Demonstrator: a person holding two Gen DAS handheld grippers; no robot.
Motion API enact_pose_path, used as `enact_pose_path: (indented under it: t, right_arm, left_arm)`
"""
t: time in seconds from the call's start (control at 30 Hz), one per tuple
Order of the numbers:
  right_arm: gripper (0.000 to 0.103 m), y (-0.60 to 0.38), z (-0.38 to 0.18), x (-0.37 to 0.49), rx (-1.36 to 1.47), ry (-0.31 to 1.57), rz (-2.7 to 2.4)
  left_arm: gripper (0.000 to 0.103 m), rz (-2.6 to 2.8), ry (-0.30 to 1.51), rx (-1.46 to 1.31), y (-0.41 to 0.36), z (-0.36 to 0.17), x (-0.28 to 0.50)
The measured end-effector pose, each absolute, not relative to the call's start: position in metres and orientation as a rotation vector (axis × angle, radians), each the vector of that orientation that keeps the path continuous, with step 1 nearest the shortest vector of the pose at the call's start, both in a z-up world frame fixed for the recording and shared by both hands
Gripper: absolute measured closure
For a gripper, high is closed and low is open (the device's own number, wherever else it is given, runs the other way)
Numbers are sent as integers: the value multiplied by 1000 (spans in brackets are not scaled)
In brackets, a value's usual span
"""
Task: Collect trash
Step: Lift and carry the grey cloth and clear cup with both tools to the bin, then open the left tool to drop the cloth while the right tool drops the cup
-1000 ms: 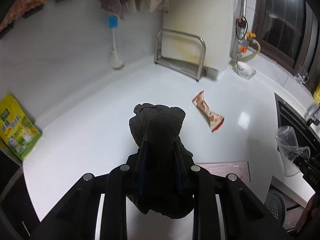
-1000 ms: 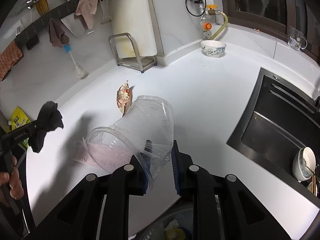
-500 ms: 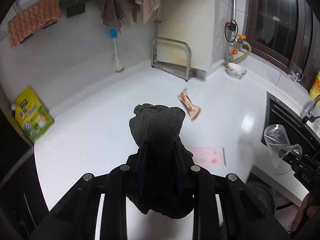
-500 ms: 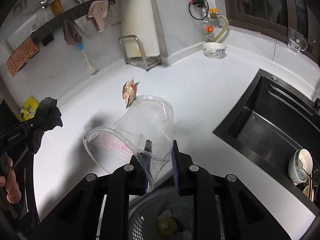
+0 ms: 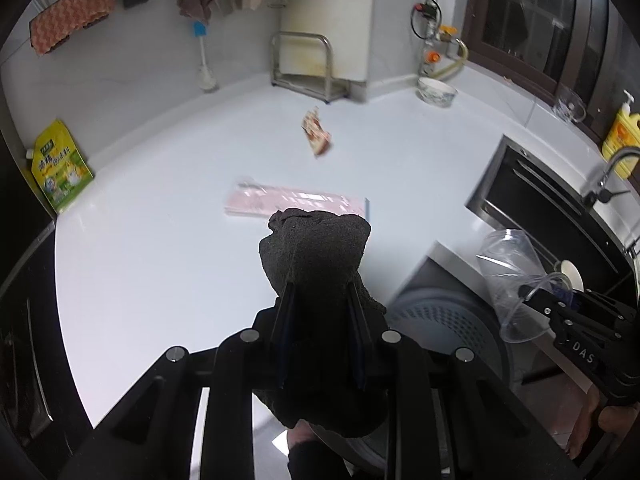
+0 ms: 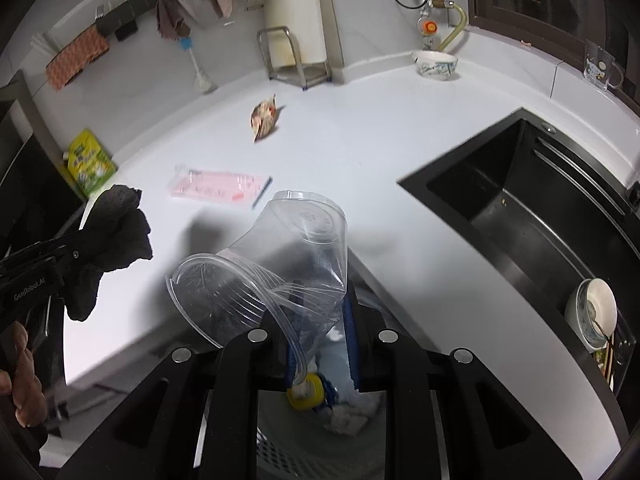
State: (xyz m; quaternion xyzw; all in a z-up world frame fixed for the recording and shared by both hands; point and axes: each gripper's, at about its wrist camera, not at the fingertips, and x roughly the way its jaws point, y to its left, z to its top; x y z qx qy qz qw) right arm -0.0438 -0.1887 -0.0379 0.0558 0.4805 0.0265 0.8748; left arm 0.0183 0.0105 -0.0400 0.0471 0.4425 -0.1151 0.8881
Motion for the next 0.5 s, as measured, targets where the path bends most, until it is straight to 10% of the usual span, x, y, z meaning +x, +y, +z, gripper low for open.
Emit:
enact_pose_path:
  t: [0.5]
  right_arm:
    - [84,-206,-64,-84,76,1092,112]
  left_arm:
    - [79,-239,1009,125,-37,-77,-32]
